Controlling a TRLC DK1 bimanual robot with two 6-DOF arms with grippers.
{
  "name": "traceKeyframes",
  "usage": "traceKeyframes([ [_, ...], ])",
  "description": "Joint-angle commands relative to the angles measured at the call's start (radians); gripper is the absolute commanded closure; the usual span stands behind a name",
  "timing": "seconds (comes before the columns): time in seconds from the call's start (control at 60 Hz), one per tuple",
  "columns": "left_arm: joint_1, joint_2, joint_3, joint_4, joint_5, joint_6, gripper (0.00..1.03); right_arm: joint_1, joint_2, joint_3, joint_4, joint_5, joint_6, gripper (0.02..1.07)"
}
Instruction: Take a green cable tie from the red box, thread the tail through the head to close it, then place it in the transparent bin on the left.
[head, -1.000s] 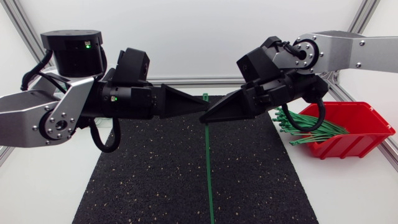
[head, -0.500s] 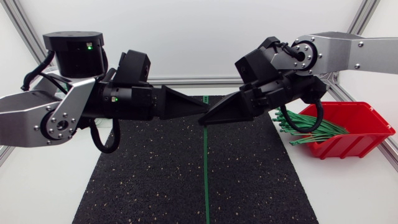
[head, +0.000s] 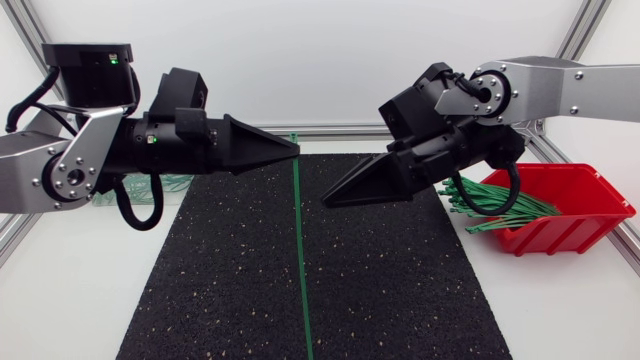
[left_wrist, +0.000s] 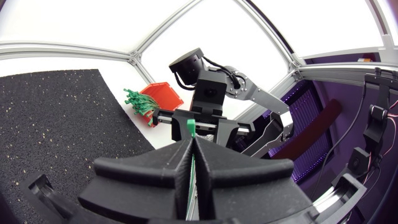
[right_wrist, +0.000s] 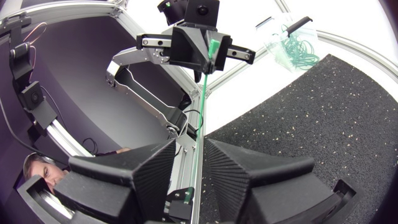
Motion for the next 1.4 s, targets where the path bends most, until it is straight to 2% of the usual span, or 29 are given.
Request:
traceKeyframes([
  [0.0,0.023,-0.024,0.03,-0.011,0.032,-0.018,0.99,-0.014,-0.019,-0.012,-0.001,0.031,-0.012,0.47],
  [0.033,0.034,-0.024,0.03,-0.016,0.042,-0.015,0.99,-0.015,-0.025,-0.013,-0.001,0.086,-0.039,0.32],
  [0.067,0.04,-0.023,0.03,-0.022,0.049,-0.014,0.99,-0.014,-0.026,-0.015,-0.004,0.135,-0.038,0.11],
  [0.083,0.045,-0.023,0.03,-0.023,0.052,-0.012,0.99,-0.014,-0.026,-0.013,-0.009,0.146,-0.036,0.04],
  [0.283,0.083,-0.015,0.031,-0.043,0.072,0.019,0.99,-0.067,-0.043,-0.029,-0.006,0.252,-0.082,0.05],
  [0.35,0.092,-0.009,0.036,-0.063,0.078,0.042,0.99,-0.08,-0.046,-0.022,-0.012,0.35,-0.078,0.05],
  [0.383,0.094,-0.004,0.041,-0.083,0.078,0.065,0.99,-0.078,-0.046,-0.016,-0.047,0.434,-0.085,0.05],
  [0.433,0.097,0.0,0.045,-0.106,0.078,0.088,0.99,-0.073,-0.046,-0.013,-0.073,0.488,-0.101,0.05],
  [0.65,0.098,0.017,0.044,-0.123,0.05,0.143,0.99,-0.096,-0.053,-0.027,-0.098,0.495,-0.119,0.05],
  [0.717,0.102,0.022,0.048,-0.129,0.038,0.154,0.99,-0.115,-0.051,-0.038,-0.096,0.491,-0.199,0.05],
  [0.8,0.108,0.023,0.051,-0.148,0.036,0.17,0.99,-0.135,-0.076,-0.088,0.01,0.531,-0.246,0.05],
  [0.883,0.109,0.019,0.053,-0.165,0.035,0.184,0.99,-0.142,-0.079,-0.111,0.056,0.561,-0.274,0.05],
  [1.033,0.114,0.013,0.059,-0.185,0.029,0.2,0.99,-0.133,-0.089,-0.16,0.162,0.693,-0.277,0.05],
  [1.15,0.112,0.007,0.059,-0.2,0.019,0.212,0.99,-0.07,-0.115,-0.194,0.208,0.792,-0.248,0.05],
  [1.183,0.111,0.007,0.059,-0.201,0.016,0.212,0.99,-0.057,-0.106,-0.191,0.197,0.824,-0.232,0.08],
  [1.217,0.109,0.005,0.059,-0.201,0.013,0.212,0.99,-0.043,-0.106,-0.196,0.182,0.831,-0.24,0.18],
  [1.233,0.109,0.003,0.059,-0.203,0.01,0.212,0.99,-0.038,-0.108,-0.199,0.186,0.836,-0.237,0.2],
  [1.283,0.103,0.003,0.061,-0.206,0.003,0.212,0.99,-0.032,-0.125,-0.214,0.217,0.854,-0.216,0.19],
  [1.35,0.102,0.005,0.064,-0.211,0.0,0.212,0.99,-0.015,-0.155,-0.233,0.238,0.877,-0.211,0.06],
  [1.383,0.098,0.005,0.065,-0.212,-0.002,0.212,0.99,-0.009,-0.16,-0.237,0.252,0.894,-0.222,0.06],
])
